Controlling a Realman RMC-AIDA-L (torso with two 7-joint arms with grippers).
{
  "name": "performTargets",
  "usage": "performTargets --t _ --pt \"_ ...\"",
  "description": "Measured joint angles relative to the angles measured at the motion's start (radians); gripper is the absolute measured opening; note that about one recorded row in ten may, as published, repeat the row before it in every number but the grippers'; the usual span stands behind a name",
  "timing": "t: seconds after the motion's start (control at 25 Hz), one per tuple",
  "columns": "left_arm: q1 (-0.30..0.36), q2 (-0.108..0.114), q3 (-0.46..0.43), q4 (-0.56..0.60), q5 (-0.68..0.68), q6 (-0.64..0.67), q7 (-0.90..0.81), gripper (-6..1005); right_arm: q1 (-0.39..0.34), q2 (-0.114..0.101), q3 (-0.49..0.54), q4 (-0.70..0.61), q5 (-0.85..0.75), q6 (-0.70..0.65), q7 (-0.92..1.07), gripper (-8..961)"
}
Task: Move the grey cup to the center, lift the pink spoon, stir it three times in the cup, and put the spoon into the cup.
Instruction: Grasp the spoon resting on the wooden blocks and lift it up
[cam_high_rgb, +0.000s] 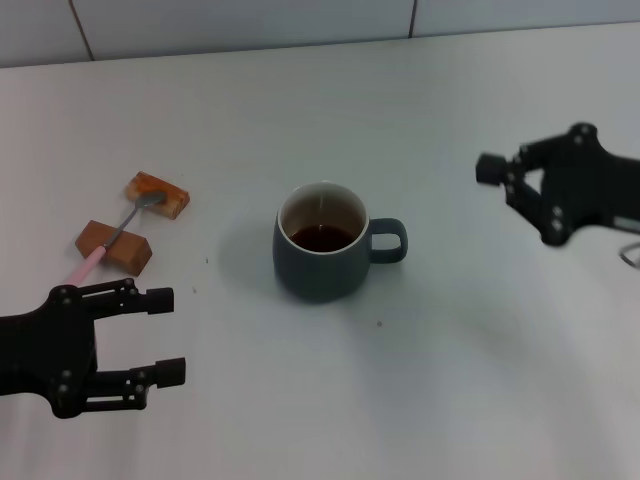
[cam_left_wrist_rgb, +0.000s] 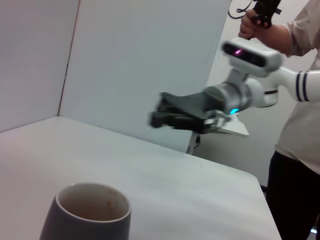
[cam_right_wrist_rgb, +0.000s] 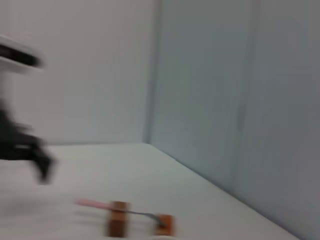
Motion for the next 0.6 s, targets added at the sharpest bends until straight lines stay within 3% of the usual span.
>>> performTargets --t 0.04,0.08,0.16,0.2,0.32,0.6 --pt "0.000 0.000 0.000 0.000 0.000 0.000 0.000 784 0.000 0.000 0.000 0.000 0.000 0.000 0.000 -1" --pt "0.000 0.000 -0.001 0.000 0.000 0.000 0.000 784 -0.016 -0.002 0.032 -0.026 -0.038 -0.112 0.000 0" --pt "0.000 0.002 -0.004 0.000 0.000 0.000 -0.001 783 -0.019 -0.002 0.050 -0.034 -0.058 -0.163 0.000 0" --pt "0.001 0.002 -0.006 0.000 0.000 0.000 -0.001 783 -0.017 -0.004 0.094 -0.042 -0.110 -0.277 -0.001 9" --pt "0.003 0.003 -0.007 -0.001 0.000 0.000 -0.001 783 -0.010 -0.006 0.119 -0.050 -0.167 -0.382 0.003 37" --pt "0.010 0.007 -0.012 -0.005 0.000 0.003 -0.001 783 0.032 0.002 0.110 -0.067 -0.346 -0.422 0.046 103"
